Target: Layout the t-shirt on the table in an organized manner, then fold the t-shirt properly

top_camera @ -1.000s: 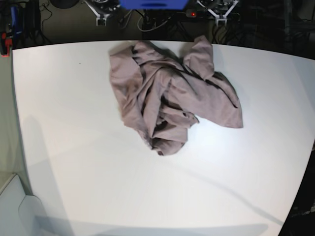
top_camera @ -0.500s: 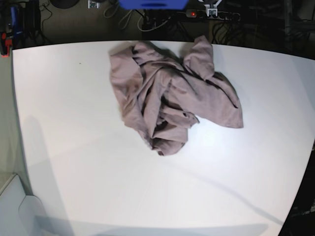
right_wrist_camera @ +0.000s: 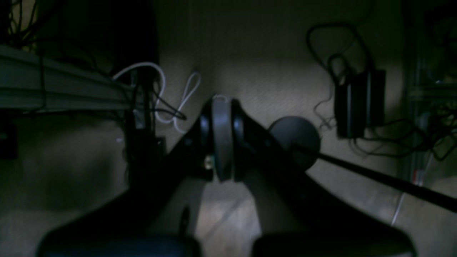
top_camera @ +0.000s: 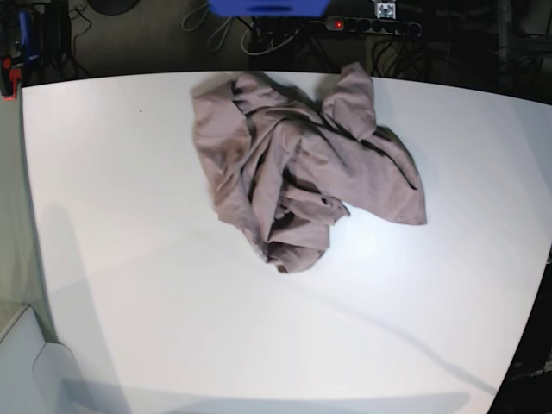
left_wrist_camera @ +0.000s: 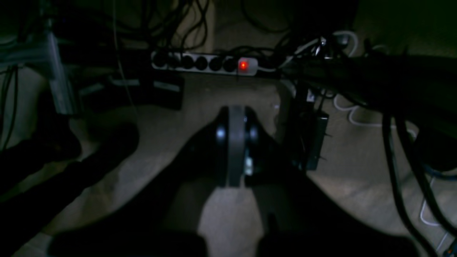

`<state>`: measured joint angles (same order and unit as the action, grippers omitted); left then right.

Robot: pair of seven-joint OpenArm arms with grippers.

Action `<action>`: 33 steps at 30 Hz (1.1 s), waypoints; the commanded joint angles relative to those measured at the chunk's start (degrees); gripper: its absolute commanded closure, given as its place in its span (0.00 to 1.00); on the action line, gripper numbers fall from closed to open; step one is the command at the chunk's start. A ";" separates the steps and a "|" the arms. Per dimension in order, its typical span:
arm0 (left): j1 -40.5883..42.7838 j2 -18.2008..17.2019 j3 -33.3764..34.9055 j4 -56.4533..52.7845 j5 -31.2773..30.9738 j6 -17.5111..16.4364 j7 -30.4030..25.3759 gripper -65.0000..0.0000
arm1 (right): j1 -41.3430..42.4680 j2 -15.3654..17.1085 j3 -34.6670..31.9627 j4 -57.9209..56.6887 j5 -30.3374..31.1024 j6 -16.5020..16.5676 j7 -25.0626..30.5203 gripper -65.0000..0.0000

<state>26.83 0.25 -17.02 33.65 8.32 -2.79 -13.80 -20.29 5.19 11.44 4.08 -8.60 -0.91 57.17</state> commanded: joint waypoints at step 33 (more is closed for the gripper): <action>22.45 0.76 8.18 39.63 -0.27 0.02 5.93 1.00 | -8.06 7.42 0.03 -0.16 0.12 -0.28 21.65 1.00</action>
<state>47.92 1.10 -8.88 72.93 8.10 -2.87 -6.57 -27.18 12.14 11.31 4.10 -8.75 -0.93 77.21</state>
